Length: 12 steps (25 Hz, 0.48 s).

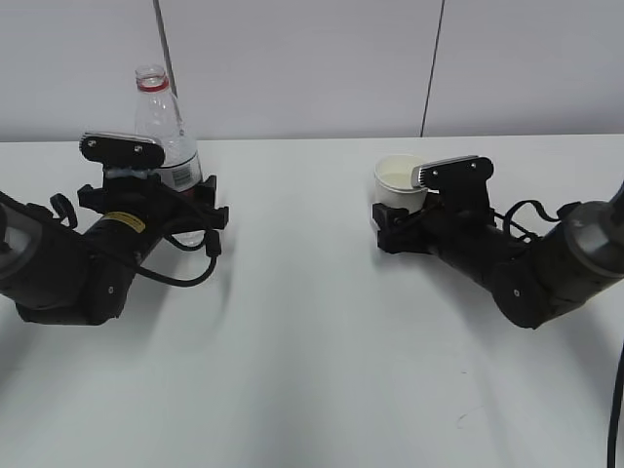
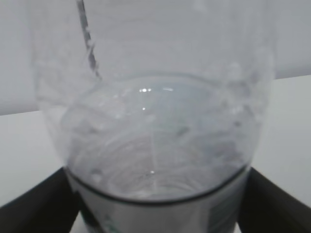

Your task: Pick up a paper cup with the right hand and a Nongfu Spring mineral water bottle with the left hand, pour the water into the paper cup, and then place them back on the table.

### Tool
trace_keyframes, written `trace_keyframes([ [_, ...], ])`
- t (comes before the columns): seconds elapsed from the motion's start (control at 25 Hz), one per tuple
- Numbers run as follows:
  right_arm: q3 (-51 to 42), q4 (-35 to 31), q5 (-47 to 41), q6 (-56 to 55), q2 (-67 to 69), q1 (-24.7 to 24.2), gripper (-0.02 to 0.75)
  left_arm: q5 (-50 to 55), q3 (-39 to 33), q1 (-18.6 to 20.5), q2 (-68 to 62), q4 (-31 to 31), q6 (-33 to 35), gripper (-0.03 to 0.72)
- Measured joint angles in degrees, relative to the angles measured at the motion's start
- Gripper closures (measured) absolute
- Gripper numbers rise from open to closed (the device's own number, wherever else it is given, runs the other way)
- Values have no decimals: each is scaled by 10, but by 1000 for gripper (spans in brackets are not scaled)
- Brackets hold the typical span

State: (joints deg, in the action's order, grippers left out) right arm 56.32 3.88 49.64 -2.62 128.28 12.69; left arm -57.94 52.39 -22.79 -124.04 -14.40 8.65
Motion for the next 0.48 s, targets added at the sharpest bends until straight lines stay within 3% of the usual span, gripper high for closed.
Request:
trace_keyframes([
  [0.48, -97, 1, 0, 0, -86, 0, 141, 1, -7, -1, 5, -1, 1, 123],
])
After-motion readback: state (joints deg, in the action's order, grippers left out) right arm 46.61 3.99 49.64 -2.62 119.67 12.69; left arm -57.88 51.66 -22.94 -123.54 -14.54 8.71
